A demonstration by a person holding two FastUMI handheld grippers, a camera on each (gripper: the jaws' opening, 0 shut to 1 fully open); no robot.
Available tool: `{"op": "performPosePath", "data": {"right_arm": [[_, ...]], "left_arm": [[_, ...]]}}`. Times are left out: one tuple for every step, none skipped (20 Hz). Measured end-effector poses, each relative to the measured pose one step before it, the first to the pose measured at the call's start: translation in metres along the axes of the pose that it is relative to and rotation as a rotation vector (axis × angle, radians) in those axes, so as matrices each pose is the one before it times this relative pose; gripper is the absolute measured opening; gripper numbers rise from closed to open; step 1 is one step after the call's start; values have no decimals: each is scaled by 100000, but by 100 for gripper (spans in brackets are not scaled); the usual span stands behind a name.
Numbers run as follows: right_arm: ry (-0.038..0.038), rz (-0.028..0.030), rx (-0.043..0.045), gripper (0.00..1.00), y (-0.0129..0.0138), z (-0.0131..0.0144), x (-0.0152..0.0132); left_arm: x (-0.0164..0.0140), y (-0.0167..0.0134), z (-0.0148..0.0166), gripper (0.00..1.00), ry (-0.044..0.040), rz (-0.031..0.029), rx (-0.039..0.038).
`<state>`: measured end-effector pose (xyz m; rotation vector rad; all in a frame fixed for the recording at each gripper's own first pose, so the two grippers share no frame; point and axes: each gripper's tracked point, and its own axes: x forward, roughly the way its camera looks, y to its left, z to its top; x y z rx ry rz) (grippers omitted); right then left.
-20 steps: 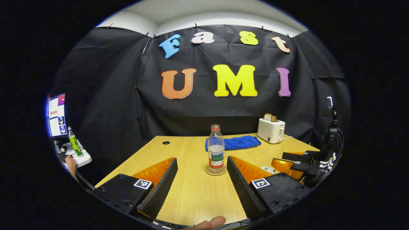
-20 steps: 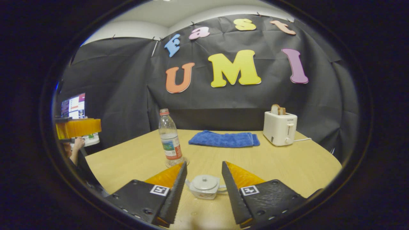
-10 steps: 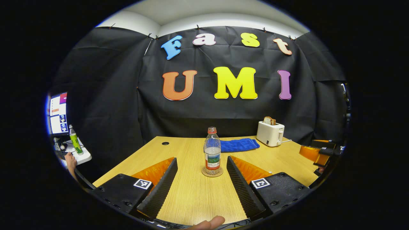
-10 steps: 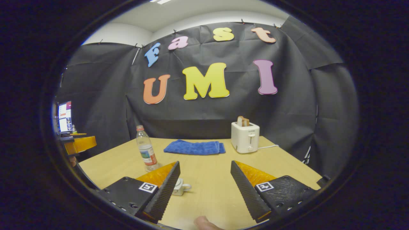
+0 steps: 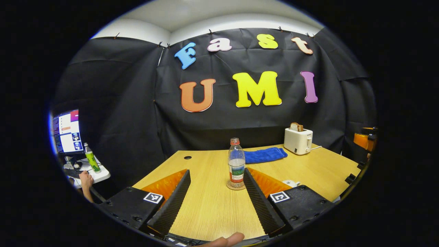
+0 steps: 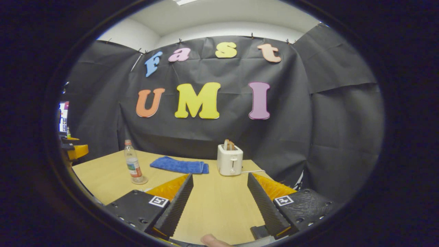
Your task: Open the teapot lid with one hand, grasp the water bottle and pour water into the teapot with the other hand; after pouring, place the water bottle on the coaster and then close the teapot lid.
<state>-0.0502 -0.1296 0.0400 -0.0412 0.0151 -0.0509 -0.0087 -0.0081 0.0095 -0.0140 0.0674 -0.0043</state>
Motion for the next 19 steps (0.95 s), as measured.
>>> {"op": "performPosePath", "data": {"right_arm": [[-2281,885,-316,96,-218,105,-92],[57,-327,-1005,92,-242,-75,164],[728,-1868,-1213,95,-617,-527,55],[-1435,-1205,-394,96,-304,346,95],[-1154,-107,-153,96,9,379,-87],[-843,801,-505,97,387,25,-18],[-1359,1103,-910,96,266,249,-104],[-1270,411,-930,96,-87,176,1],[-993,-423,-1203,97,-205,101,27],[-920,-552,-940,95,-174,57,19],[-143,-617,-949,95,-20,-40,46],[-343,-92,-326,97,19,-60,78],[401,698,170,95,173,-116,53],[793,431,313,97,100,-270,122],[342,122,480,95,27,-118,179],[634,-152,502,95,-264,-145,176],[1093,1047,1405,95,127,-214,99],[790,1676,2191,97,271,-206,68],[700,532,1953,97,-85,-82,139]], "left_arm": [[-101,-22,194,97,-964,693,326],[-42,-298,152,97,-633,157,-166],[-55,-317,62,97,-269,121,-642],[65,-301,-40,97,9,170,-356],[-10,-405,-84,97,98,-641,93],[-438,-406,-958,97,-141,-1263,326],[81,-456,132,97,-336,-608,409],[122,-205,8,97,-267,-180,411],[-9,-198,-86,97,42,-407,253],[1,-160,-116,96,321,-408,123],[52,-61,-117,96,375,36,-54],[30,27,-38,96,38,280,7],[51,-18,5,96,-27,294,-18],[38,14,-126,96,330,-22,-190],[38,-225,-147,96,359,-214,-148],[77,-26,-60,96,96,-7,-93],[94,-27,-74,96,278,-59,-66],[5,-130,-96,96,284,-183,-53],[39,-93,-64,96,138,-272,-101]]}}
